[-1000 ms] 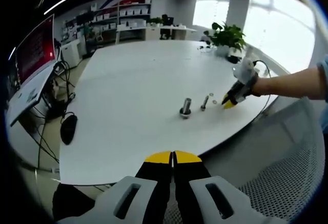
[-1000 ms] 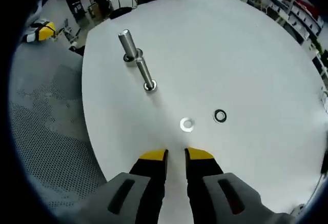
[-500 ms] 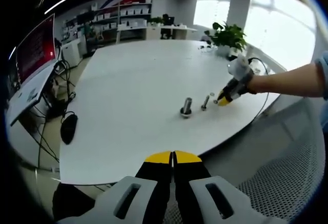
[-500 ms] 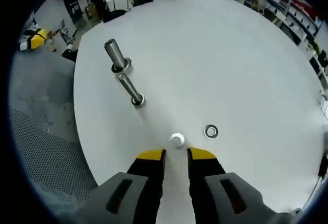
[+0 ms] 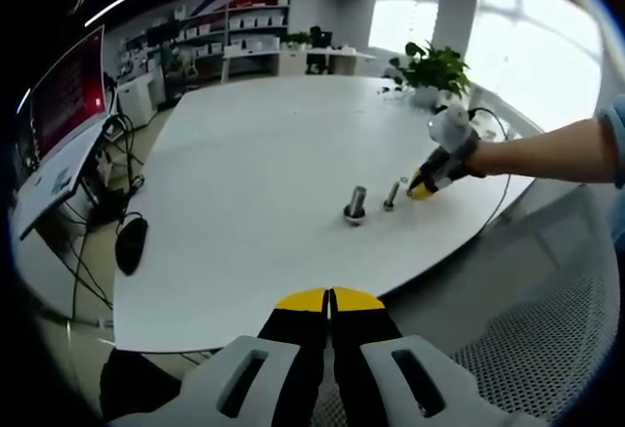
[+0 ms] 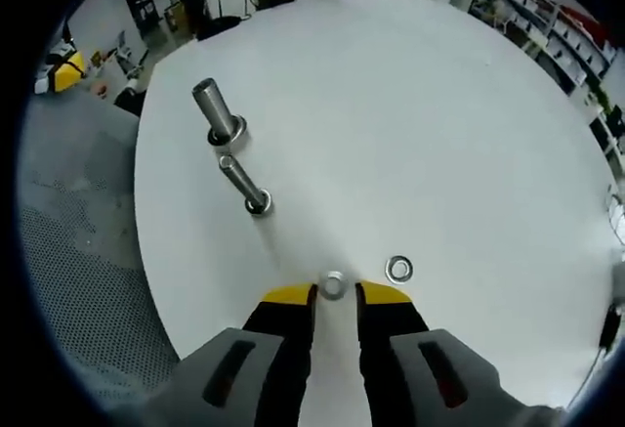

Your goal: Place the washer onto the threaded stud by aligning its center hole with the stud, sliding it down to the base, and recovering from edge contact or off-axis alignment until the washer reaches the visible bottom stop.

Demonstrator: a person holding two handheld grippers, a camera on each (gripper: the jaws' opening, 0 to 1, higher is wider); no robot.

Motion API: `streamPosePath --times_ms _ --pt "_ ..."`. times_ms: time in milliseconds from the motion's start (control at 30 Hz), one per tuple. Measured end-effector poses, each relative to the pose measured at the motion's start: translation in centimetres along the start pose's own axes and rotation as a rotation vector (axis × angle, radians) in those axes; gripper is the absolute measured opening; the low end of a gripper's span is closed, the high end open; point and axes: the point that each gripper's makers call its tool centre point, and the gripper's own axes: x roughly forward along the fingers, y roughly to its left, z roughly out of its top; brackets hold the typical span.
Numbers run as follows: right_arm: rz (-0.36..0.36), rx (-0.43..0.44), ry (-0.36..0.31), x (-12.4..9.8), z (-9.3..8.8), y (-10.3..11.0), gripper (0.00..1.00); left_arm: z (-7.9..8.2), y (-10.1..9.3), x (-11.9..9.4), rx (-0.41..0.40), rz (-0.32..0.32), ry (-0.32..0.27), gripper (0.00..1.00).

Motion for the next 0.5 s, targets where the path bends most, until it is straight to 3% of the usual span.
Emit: streamPosePath --times_ms 200,400,500 --pt "-0.009 0.015 -0.025 0.06 0.02 -0.16 0.14 0.02 0.00 0.01 -0.001 0.000 0.000 0.00" --pt "-0.009 -0.001 -0.006 0.02 0.03 0.09 0.14 -0.07 -0.03 0.07 0.002 -0.005 0.007 0.00" --pt "0.007 0.032 -0.013 -0.20 0.08 0.47 0.14 -0.06 -0.05 0.06 0.002 -0.006 0.007 0.00"
